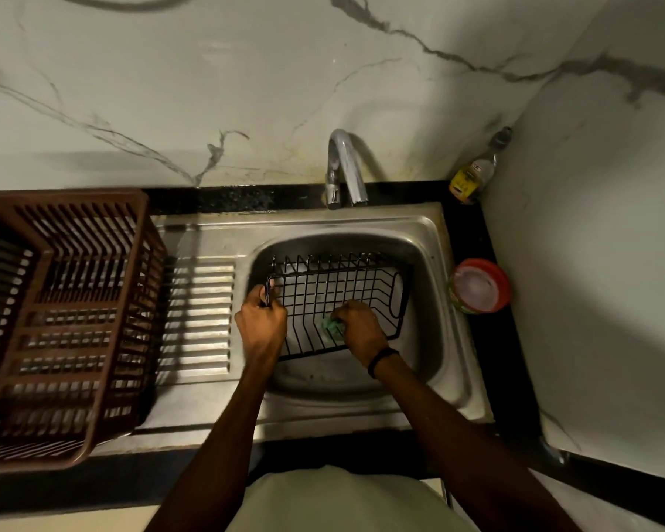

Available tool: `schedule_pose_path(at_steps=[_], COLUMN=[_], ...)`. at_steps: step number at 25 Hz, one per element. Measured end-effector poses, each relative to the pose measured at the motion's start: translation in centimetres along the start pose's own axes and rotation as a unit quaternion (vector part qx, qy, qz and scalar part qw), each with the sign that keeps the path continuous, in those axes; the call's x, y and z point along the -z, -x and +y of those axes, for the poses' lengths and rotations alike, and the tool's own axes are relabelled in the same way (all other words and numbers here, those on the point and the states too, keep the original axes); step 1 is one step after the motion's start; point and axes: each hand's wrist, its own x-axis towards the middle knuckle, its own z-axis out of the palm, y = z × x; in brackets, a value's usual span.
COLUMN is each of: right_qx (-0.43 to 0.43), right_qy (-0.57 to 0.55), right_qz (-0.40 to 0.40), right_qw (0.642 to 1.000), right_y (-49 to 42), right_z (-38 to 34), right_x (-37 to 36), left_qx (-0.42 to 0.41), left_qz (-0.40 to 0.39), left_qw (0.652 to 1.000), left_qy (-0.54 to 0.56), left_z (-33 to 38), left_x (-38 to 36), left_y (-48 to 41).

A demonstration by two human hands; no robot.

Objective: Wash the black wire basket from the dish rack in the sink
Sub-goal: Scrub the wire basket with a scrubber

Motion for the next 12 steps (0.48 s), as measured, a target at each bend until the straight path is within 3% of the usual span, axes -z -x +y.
schedule_pose_path(at_steps=[4,9,12], right_qx=[0.054,0.009,0.06], right_qy=[-0.007,-0.007,0.027], right_qz=[-0.055,0.003,-0.063], right_qw=[0.997,1.0,0.996], right_y=[2.1,0.5,2.1], right_z=[1.4,1.6,2.7], right_x=[-0.3,-0.7,-1.1], left_qx=[0.015,0.034,0.037], left_qz=[0.006,-0.005,-0.001], left_qw=[1.0,0.999,0.999], left_qy=[0.011,0.009,-0.005], left_z=[-1.2,-0.7,-0.8], left_x=[0.4,-0.2,0.3], left_y=[-1.0,-0.3,-0.5])
